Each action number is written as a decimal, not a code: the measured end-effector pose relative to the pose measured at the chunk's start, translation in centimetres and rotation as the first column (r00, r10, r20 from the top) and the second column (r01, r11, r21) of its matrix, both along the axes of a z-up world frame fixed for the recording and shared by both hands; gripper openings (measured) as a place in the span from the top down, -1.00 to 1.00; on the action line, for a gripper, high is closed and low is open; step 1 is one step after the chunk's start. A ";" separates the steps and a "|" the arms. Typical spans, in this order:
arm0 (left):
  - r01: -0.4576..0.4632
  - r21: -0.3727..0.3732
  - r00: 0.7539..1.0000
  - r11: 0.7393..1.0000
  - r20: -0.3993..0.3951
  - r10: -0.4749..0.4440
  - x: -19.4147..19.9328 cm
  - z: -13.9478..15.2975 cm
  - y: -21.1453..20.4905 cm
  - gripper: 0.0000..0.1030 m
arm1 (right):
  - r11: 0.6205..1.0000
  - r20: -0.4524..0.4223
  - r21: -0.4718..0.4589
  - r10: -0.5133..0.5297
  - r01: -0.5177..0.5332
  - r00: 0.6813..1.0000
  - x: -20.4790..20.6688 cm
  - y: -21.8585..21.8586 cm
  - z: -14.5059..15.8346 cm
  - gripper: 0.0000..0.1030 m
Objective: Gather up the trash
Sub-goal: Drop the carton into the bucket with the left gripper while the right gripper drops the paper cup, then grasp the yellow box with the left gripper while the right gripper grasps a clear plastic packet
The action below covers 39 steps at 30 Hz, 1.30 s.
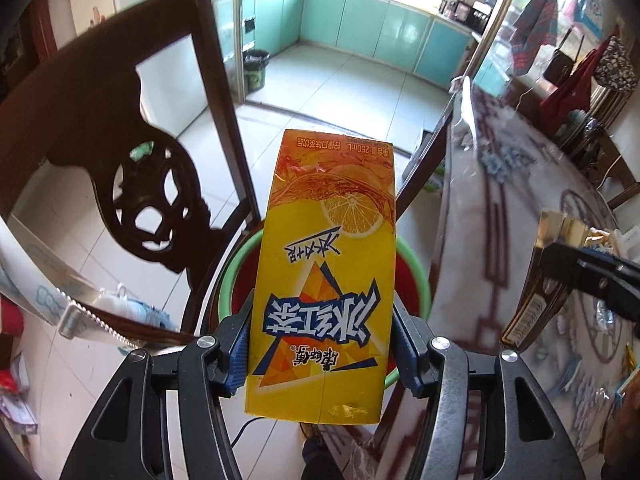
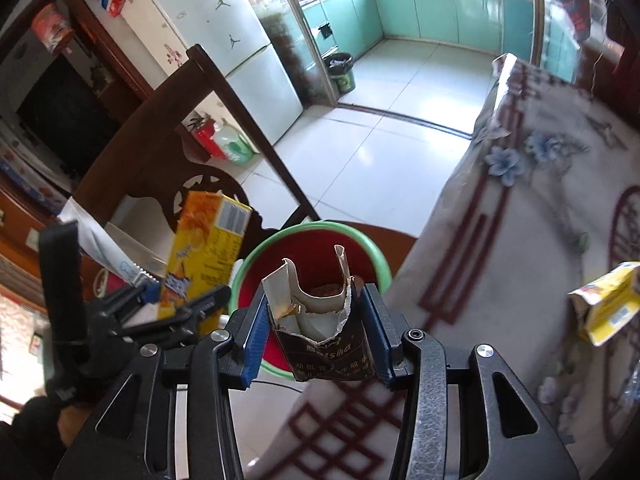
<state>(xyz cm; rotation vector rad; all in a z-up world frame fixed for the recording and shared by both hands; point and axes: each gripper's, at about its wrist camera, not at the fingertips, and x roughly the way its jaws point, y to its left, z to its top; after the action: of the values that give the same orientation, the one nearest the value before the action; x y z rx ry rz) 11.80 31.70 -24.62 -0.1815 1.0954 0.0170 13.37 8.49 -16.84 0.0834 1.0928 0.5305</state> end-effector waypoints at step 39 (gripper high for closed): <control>0.082 0.018 0.997 0.996 0.006 -0.082 2.5 0.6 -6.9 -0.30 | 0.960 0.038 0.016 -0.282 0.281 0.959 -1.4 -13.0 1.1 -0.59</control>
<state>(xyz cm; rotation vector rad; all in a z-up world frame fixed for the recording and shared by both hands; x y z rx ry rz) 14.31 24.79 -24.01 -0.1203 1.0949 -0.0473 11.98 -4.46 -15.78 0.2337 1.0184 0.2806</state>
